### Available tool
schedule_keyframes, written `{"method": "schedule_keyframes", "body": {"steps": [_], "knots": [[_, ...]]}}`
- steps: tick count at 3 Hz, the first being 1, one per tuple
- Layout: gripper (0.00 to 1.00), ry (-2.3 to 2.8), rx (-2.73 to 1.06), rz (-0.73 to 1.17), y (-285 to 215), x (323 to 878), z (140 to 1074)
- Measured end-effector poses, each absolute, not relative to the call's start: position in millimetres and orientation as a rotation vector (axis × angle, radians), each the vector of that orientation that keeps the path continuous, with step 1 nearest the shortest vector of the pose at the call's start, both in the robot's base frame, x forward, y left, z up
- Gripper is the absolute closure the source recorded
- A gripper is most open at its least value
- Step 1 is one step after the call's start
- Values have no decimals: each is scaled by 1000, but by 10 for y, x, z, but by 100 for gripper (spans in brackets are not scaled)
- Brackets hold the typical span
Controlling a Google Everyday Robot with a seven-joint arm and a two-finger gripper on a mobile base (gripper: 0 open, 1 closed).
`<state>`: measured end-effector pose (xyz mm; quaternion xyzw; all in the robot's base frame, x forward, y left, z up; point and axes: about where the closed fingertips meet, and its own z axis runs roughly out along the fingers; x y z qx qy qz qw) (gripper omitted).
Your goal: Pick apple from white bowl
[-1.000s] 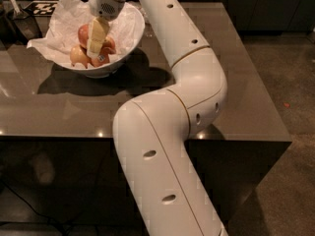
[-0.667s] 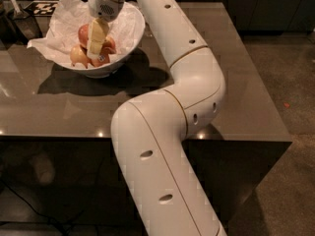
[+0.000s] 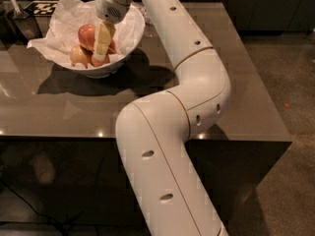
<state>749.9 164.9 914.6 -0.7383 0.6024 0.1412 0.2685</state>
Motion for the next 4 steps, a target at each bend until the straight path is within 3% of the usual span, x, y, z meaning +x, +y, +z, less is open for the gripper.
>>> {"method": "schedule_keyframes", "body": {"steps": [2,4], "knots": [[0,1634,-2001,398,1668,7504,9041],[43,1634,-2001,398,1668,7504,9041]]}}
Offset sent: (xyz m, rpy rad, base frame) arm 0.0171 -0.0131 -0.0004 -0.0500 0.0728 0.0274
